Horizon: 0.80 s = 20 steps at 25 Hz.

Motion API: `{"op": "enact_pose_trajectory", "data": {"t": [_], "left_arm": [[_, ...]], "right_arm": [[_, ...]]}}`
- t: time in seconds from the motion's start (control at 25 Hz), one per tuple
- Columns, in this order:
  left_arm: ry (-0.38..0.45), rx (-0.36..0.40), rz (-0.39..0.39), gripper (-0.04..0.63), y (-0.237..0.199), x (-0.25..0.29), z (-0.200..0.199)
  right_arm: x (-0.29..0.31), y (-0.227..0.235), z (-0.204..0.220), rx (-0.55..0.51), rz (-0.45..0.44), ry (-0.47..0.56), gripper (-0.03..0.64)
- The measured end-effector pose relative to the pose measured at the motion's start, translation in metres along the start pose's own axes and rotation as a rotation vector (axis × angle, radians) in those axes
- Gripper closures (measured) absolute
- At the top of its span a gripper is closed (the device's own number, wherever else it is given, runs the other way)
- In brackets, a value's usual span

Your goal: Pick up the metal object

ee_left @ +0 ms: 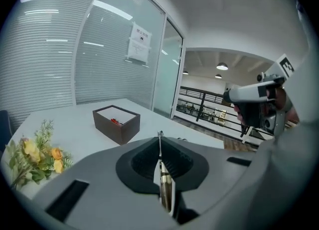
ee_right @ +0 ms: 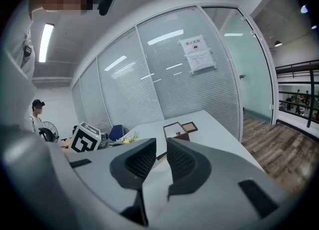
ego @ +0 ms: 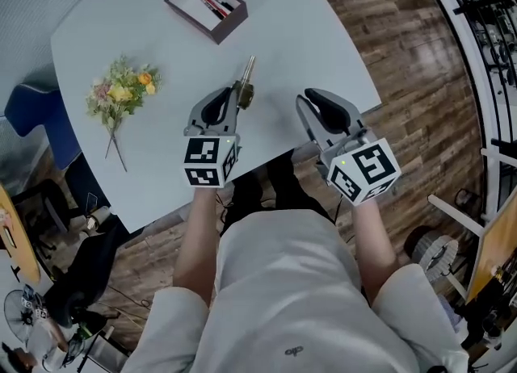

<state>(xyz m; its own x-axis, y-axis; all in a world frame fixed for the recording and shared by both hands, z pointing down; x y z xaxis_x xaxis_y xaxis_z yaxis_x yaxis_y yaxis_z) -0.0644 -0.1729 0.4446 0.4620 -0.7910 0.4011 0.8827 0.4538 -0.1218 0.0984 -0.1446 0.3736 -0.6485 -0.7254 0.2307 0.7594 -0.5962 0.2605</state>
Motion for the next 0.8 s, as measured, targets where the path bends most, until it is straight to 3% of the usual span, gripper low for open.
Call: {"op": "enact_pose_trajectory", "data": {"t": [0.28,0.8], "left_arm": [[0.044,0.008,0.022,0.571,-0.009,-0.039,-0.008],[0.142,-0.082,0.054,0.571,-0.02,-0.105,-0.017]], "right_arm": [[-0.008,-0.037,-0.001,-0.02,0.033,0.025,0.545],[-0.014,-0.104,0.0,-0.073,0.034,0.039,0.56]]}}
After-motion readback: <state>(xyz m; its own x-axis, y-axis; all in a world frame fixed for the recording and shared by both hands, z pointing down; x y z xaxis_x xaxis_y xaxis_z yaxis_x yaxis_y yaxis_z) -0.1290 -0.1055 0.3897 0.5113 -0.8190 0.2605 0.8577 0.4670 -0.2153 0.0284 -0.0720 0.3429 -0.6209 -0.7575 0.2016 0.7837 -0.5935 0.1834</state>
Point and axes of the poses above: the fingertips, and each gripper's own axes: x forward along the fingers, y to its right, z out of its underside, the point moved 3 cm from there along -x, backward along the fingers, and after that the axes turned 4 degrees about y, right-handed, at the moved point
